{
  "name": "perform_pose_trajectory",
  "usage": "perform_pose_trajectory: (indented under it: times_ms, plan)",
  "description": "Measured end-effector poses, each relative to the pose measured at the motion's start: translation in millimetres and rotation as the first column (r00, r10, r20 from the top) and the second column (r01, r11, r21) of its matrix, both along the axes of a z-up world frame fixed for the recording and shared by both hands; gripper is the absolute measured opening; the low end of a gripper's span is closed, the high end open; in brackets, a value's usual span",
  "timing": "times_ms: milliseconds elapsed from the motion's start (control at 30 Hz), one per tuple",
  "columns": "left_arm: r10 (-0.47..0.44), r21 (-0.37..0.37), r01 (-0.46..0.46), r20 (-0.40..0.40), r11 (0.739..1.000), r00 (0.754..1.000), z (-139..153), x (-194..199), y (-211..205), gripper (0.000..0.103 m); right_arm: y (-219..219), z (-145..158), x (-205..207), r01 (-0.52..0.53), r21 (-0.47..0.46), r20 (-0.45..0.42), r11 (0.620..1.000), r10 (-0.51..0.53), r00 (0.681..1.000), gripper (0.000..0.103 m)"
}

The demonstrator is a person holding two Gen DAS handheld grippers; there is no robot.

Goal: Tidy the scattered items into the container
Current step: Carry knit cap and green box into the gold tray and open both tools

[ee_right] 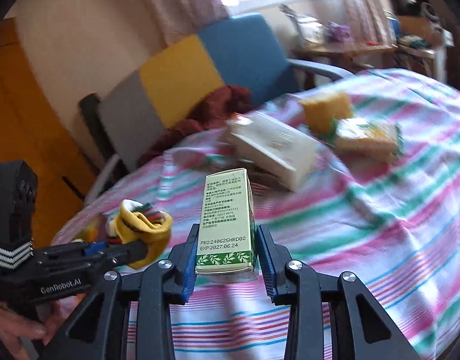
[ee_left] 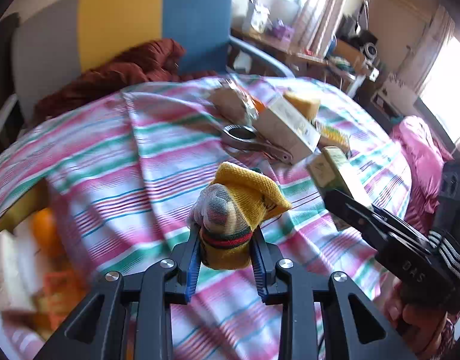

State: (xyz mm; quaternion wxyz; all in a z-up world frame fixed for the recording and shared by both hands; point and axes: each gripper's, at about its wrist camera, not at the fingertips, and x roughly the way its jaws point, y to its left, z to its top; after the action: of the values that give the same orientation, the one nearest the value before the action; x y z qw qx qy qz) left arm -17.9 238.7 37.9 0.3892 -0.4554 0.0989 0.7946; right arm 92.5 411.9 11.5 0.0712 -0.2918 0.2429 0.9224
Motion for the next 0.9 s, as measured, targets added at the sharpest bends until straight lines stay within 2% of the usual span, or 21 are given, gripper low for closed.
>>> perform_pose_trajectory:
  times_ms: [100, 233, 367, 533, 667, 767, 833, 900]
  plan:
    - [0.066, 0.018, -0.066, -0.027, 0.998, 0.997, 13.1, 5.2, -47.9, 0.030, -33.2, 15.0, -13.1, -0.111, -0.006, -0.018, 0.994, 0.111, 0.994, 0.036]
    - [0.179, 0.019, -0.179, -0.017, 0.984, 0.984, 16.0, 9.3, -111.9, 0.030, -84.3, 23.5, -36.0, -0.270, -0.037, -0.018, 0.962, 0.270, 0.963, 0.036]
    - [0.309, 0.007, -0.309, 0.001, 0.951, 0.951, 12.0, 15.1, -178.9, 0.030, -143.0, 26.0, -57.4, -0.420, -0.045, -0.006, 0.906, 0.420, 0.907, 0.037]
    - [0.418, -0.021, -0.418, 0.021, 0.908, 0.908, -0.7, 22.9, -238.8, 0.030, -204.6, 18.8, -82.4, -0.557, -0.076, 0.039, 0.827, 0.561, 0.827, 0.036]
    - [0.472, -0.075, -0.468, 0.040, 0.881, 0.881, -20.7, 25.9, -267.2, 0.030, -248.3, 3.1, -100.5, -0.607, -0.079, 0.111, 0.791, 0.612, 0.783, 0.037]
    - [0.482, -0.117, -0.471, 0.086, 0.874, 0.872, -39.5, 21.5, -274.5, 0.032, -269.7, -14.3, -116.0, -0.598, -0.075, 0.184, 0.798, 0.601, 0.778, 0.037]
    - [0.480, -0.161, -0.460, 0.126, 0.873, 0.868, -53.7, 17.0, -274.3, 0.038, -276.5, -27.2, -126.0, -0.578, -0.088, 0.226, 0.811, 0.581, 0.782, 0.039]
    - [0.484, -0.173, -0.458, 0.163, 0.872, 0.859, -59.7, 16.1, -275.8, 0.048, -281.2, -36.6, -130.8, -0.580, -0.145, 0.249, 0.802, 0.597, 0.763, 0.048]
